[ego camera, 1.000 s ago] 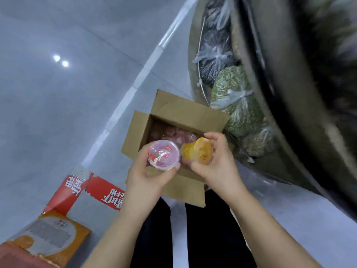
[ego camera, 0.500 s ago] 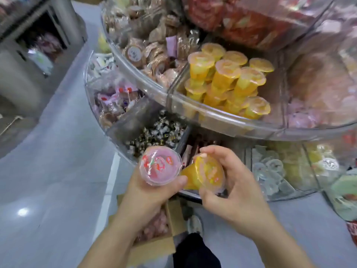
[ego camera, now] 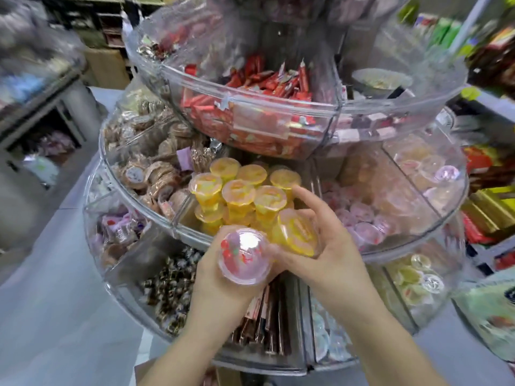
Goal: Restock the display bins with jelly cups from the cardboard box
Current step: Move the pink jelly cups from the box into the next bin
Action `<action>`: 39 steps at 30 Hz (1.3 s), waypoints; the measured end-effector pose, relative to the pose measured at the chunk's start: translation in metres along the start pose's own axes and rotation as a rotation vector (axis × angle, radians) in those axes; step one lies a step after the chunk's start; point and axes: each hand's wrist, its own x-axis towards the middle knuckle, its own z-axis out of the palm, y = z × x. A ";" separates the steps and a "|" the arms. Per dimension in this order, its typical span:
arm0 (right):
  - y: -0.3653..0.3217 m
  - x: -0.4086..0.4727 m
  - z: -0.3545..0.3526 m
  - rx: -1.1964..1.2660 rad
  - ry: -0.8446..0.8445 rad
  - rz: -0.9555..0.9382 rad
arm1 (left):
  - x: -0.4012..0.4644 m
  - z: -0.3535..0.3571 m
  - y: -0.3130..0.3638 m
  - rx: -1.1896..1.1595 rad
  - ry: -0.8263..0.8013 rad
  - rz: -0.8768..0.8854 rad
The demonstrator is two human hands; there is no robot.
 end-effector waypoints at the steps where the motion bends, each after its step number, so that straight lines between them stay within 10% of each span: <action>1: 0.002 0.003 -0.005 0.017 -0.012 0.003 | 0.005 0.003 -0.002 -0.018 -0.016 -0.023; 19: 0.042 0.057 -0.065 -0.645 -0.077 0.063 | 0.030 0.006 -0.029 0.063 0.054 -0.234; 39: 0.068 0.063 -0.056 -0.549 -0.041 -0.062 | 0.026 0.007 -0.040 0.127 0.070 -0.196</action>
